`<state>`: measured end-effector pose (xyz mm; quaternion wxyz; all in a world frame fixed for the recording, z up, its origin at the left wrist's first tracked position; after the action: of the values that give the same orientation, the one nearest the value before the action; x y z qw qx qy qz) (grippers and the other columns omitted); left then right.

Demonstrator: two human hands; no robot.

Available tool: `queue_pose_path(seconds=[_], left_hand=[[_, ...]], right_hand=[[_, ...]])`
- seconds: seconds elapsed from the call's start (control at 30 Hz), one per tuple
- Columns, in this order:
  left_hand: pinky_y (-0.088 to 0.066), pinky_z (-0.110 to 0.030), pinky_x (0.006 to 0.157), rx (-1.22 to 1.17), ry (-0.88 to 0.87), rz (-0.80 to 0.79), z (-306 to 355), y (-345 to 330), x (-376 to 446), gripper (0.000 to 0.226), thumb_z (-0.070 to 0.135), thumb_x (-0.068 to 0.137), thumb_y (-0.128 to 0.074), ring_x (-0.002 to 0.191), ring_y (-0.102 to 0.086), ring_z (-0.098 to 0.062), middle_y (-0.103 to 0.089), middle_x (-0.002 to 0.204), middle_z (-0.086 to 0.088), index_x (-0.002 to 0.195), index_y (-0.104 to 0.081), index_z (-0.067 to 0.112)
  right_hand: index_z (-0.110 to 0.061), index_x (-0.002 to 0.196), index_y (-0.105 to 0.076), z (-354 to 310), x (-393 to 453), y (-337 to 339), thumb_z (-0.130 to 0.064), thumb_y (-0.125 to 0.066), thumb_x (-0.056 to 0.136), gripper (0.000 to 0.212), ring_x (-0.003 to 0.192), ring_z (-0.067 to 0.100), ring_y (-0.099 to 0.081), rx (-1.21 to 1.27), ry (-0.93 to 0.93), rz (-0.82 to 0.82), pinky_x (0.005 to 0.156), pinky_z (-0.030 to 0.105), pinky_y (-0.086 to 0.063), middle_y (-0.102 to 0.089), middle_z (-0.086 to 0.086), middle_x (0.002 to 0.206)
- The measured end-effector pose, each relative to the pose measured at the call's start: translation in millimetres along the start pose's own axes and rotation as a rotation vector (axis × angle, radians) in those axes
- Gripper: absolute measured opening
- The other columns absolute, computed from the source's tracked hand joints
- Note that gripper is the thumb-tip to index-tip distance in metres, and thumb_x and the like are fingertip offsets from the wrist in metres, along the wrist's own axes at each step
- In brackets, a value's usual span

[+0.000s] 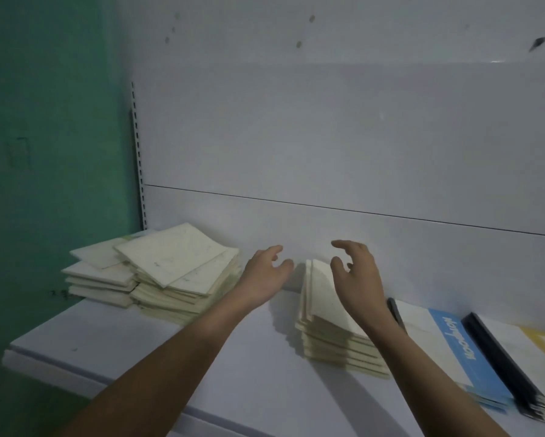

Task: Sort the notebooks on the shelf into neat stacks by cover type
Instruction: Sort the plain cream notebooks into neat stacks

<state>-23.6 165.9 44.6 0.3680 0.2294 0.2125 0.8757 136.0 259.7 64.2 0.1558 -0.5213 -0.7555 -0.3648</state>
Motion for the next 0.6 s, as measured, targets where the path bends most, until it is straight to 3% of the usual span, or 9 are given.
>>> queue_pose_path(seconds=[0.03,0.17,0.3,0.4,0.6], left_hand=[[-0.035,-0.026,0.098,0.031,-0.034,0.038,-1.1,16.9,0.4,0.048,0.038,0.097,-0.05,0.127,-0.045,-0.018,-0.049,0.139,-0.001,0.143,-0.045,0.024],[-0.042,-0.033,0.101,0.135,-0.114,0.168,-19.7,92.3,4.4,0.036,0.038,0.095,-0.053,0.116,-0.053,-0.016,-0.061,0.121,0.004,0.128,-0.059,0.026],[-0.045,-0.037,0.098,0.267,-0.106,0.243,-61.5,170.1,13.9,0.032,0.037,0.094,-0.053,0.115,-0.053,-0.019,-0.062,0.12,0.004,0.123,-0.061,0.027],[-0.045,-0.037,0.095,0.303,-0.06,0.283,-100.0,224.3,21.3,0.033,0.035,0.095,-0.052,0.116,-0.052,-0.022,-0.06,0.124,0.001,0.125,-0.06,0.025],[-0.044,-0.032,0.094,0.127,0.024,0.158,-159.0,273.9,35.8,0.037,0.029,0.096,-0.051,0.111,-0.055,-0.02,-0.059,0.128,-0.005,0.13,-0.057,0.015]], right_hand=[[-0.023,0.122,-0.058,-12.6,0.1,-12.0,-0.011,-0.048,0.095,0.03,0.117,0.012,-0.05,0.042,0.01,-0.007,0.098,0.031,-0.043,-0.053,-0.008,0.123],[-0.023,0.11,-0.065,-58.0,-1.9,-70.4,-0.013,-0.049,0.095,0.023,0.093,-0.001,-0.059,0.077,0.042,-0.148,0.075,0.014,-0.044,-0.065,-0.012,0.105],[-0.025,0.105,-0.066,-93.2,-7.9,-140.6,-0.02,-0.053,0.094,0.018,0.086,0.001,-0.061,0.012,0.027,-0.284,0.073,0.02,-0.047,-0.068,-0.012,0.098],[-0.027,0.117,-0.061,-119.9,-14.7,-194.4,-0.036,-0.055,0.093,0.026,0.099,0.007,-0.058,-0.104,0.036,-0.377,0.086,0.028,-0.048,-0.062,-0.012,0.112],[-0.023,0.144,-0.037,-164.9,-22.8,-286.7,-0.064,-0.055,0.085,0.074,0.137,0.02,-0.032,-0.409,0.094,-0.477,0.106,0.041,-0.036,-0.036,-0.002,0.149]])
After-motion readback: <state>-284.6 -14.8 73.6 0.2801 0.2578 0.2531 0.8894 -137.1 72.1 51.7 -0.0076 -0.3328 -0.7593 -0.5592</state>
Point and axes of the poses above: each hand's wrist, its own x-axis towards the middle knuckle, its own y-axis out of the back of the hand, z = x × y, the point moved 7 cm from there along x, towards the middle knuckle
